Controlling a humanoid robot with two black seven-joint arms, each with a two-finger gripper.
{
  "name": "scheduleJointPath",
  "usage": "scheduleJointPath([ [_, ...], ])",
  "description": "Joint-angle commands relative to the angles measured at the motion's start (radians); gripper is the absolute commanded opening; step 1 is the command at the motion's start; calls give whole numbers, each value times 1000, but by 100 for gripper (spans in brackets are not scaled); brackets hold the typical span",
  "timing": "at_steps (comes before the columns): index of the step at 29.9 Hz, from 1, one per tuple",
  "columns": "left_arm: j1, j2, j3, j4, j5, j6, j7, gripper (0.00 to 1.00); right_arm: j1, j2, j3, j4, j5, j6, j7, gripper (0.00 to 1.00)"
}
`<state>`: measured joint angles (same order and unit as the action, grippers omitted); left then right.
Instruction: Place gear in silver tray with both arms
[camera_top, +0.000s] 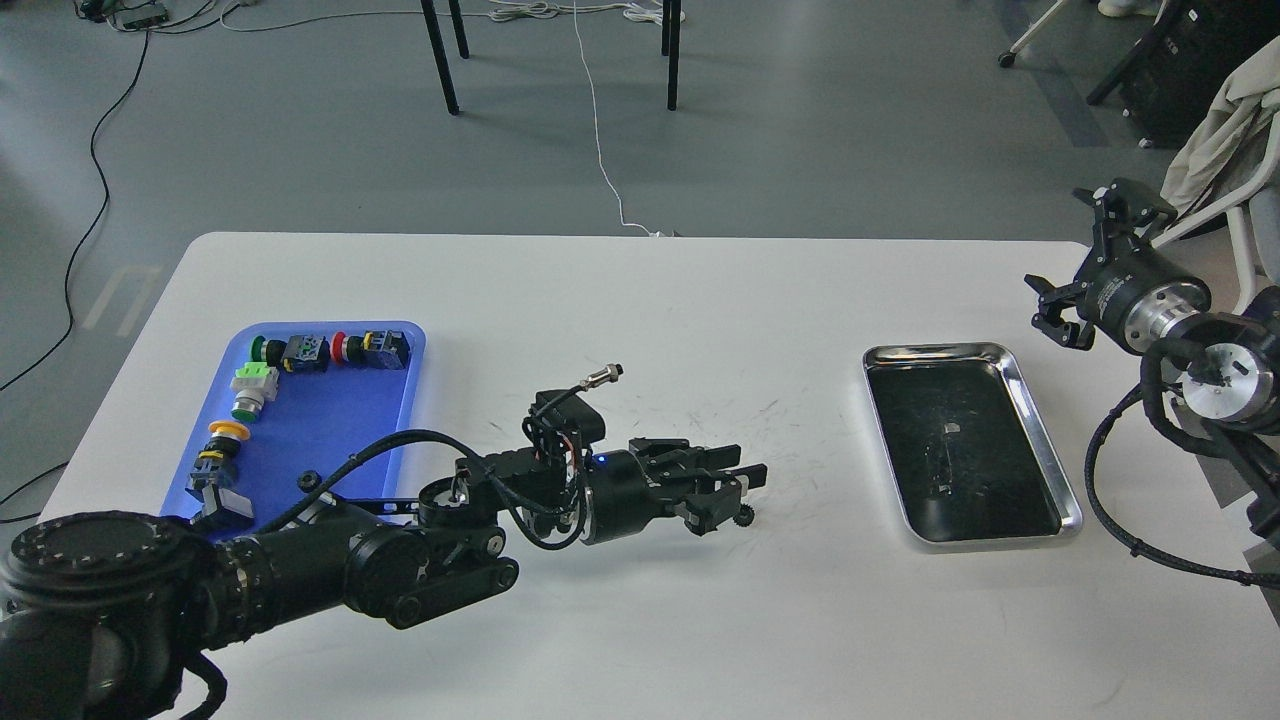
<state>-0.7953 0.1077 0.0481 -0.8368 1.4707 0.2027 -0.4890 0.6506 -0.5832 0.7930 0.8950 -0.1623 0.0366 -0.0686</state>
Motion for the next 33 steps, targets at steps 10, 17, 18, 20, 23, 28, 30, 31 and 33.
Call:
scheduleJointPath([
  [10,-27,213,-168,-36,-208,-8,0,72,12,-24,-5,70,-3,9,7,99],
  [17,-65,286,-208,-33,-378,-11,0,93,17,-64,-9,139,-51,14,35,99],
  [18,-64,294,-217,-33,-400,-11,0,94,17,-69,-9,153,-95,14,35,99],
  [20,-64,314,-240,-33,-438,-9,0,95,17,-75,-30,173,-231,14,33,99],
  [23,-62,352,-272,-36,-472,-25,0,98,21,-116,-81,200,-387,14,30,99],
  [28,-52,385,-338,-24,-607,-35,0,98,40,-136,-152,219,-404,16,29,99],
  [30,-48,417,-333,-21,-644,-39,0,98,46,-138,-164,235,-407,16,32,98],
  [31,-48,437,-335,-19,-656,-43,0,98,50,-138,-167,240,-408,16,35,97],
  [33,-50,464,-349,-16,-661,-65,0,98,61,-138,-179,243,-416,16,35,97],
])
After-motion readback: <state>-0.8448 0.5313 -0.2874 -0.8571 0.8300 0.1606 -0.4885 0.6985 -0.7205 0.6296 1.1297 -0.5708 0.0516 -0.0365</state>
